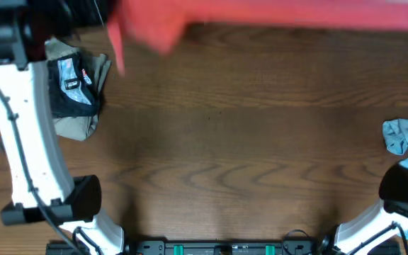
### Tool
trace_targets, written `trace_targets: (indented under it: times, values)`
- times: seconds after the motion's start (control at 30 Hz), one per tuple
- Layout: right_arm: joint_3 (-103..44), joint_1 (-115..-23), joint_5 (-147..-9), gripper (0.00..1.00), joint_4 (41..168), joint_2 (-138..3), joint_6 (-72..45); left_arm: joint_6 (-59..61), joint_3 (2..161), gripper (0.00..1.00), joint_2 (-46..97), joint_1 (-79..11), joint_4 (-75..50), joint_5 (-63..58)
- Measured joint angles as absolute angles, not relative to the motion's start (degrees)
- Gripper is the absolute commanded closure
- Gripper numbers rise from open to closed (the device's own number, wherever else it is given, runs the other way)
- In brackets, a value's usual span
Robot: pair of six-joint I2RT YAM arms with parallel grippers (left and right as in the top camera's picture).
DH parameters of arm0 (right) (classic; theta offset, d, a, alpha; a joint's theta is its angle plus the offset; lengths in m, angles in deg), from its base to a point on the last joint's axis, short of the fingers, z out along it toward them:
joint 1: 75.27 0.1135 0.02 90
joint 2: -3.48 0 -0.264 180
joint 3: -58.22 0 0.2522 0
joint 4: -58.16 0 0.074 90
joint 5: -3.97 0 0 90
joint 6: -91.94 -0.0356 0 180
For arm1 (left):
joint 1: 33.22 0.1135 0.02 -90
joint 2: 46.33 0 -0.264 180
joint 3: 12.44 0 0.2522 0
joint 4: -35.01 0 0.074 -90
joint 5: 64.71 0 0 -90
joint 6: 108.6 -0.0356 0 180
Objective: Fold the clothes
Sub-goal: 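Lay the shirt down flat, pulling it toward the robot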
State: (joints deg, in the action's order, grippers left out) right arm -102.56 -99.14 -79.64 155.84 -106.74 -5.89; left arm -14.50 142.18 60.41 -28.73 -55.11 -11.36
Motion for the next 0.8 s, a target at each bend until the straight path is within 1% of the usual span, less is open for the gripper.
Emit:
trace_targets:
  times: [0.07,0.13,0.17,0.3,0.47,0.6,0.8]
  values:
    - [-99.3,-99.1,-82.7,0.99,159.8,-108.7,-4.8,-18.3,138.3,0.94,62.1,-29.8,-62.4,-11.5]
    - [-95.3,-99.1,-84.8,0.99,161.7,-110.7,-4.2,-22.0,132.8,0.94,63.9,-31.1,-65.9,-11.6]
    - [-92.9,-99.1,-85.5,0.99,162.1,-111.6,-4.0,-23.4,130.0,0.95,64.6,-31.6,-66.4,-11.6]
    - [-81.3,-99.3,-87.5,0.99,162.2,-114.2,-3.6,-28.3,115.7,0.94,66.4,-33.3,-66.4,-11.6]
    - [-68.6,-100.0,-90.8,0.99,161.8,-114.6,-5.3,-32.1,99.4,0.94,66.5,-33.8,-66.6,-11.6]
    - [-62.1,-100.6,-93.0,0.99,162.2,-114.6,-7.6,-34.2,89.3,0.94,66.5,-33.8,-66.8,-11.6]
    - [-57.8,-100.9,-96.9,0.99,165.4,-114.6,-12.0,-37.6,80.8,0.94,66.2,-33.8,-68.8,-11.6]
